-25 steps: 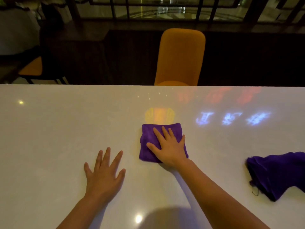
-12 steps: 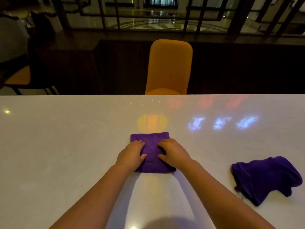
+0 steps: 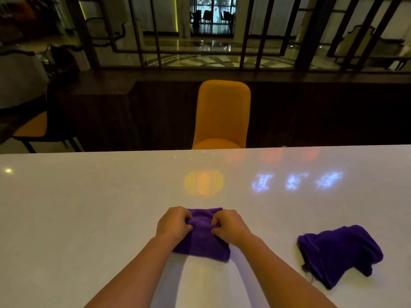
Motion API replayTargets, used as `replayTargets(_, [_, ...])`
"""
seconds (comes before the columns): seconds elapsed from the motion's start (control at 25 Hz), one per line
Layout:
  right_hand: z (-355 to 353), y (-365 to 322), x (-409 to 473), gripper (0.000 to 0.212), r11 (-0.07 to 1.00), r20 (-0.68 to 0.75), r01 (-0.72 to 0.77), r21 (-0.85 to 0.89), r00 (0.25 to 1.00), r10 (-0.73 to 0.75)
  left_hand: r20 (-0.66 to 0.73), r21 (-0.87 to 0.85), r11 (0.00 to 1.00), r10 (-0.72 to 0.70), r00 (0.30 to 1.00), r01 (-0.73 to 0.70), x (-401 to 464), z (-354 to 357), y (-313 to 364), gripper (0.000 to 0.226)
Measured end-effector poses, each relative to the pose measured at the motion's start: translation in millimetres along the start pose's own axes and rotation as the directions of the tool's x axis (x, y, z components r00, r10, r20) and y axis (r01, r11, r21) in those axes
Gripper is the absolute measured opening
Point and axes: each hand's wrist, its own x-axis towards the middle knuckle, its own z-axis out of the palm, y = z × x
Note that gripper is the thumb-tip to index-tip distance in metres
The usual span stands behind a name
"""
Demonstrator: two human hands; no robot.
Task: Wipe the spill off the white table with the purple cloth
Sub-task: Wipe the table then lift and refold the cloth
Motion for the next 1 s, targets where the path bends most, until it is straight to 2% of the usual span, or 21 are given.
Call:
replayTargets(0.12, [-28,-12,-5,0.013,0.998,0.01,0.011,0.057,1.0,-0.012,0.045,-0.1,0.994,-0.042,0.998,0.046,-2,-25,11,0.013])
replayTargets(0.24, [-69,-30,-8,0.01,0.997,-0.003,0.031,0.071,1.0,-0.03,0.059,-0.167,0.985,-0.021,0.998,0.031,-2,-61,30,0.01])
replayTargets(0.32, [-101,-43,-13,0.004,0.995,-0.036,0.053,0.087,0.998,-0.05,0.039,-0.193,0.981,0.019,0.999,-0.011,-4,-89,50,0.01])
replayTargets(0.56, [-218,-89,-47,0.017,0.992,-0.196,0.121,0.038,0.974,-0.112,-0.037,-0.24,0.955,0.171,0.985,-0.175,-15,-188,129,0.013])
replayTargets(0.72, [-290,-107,-87,0.017,0.985,-0.303,0.175,-0.013,0.938,-0.17,-0.069,-0.271,0.918,0.282,0.957,-0.29,-29,-244,186,0.011])
replayTargets(1.0, [-382,-91,-155,0.019,0.984,-0.398,0.119,-0.132,0.903,-0.163,-0.117,-0.305,0.851,0.412,0.904,-0.427,-53,-263,285,0.016])
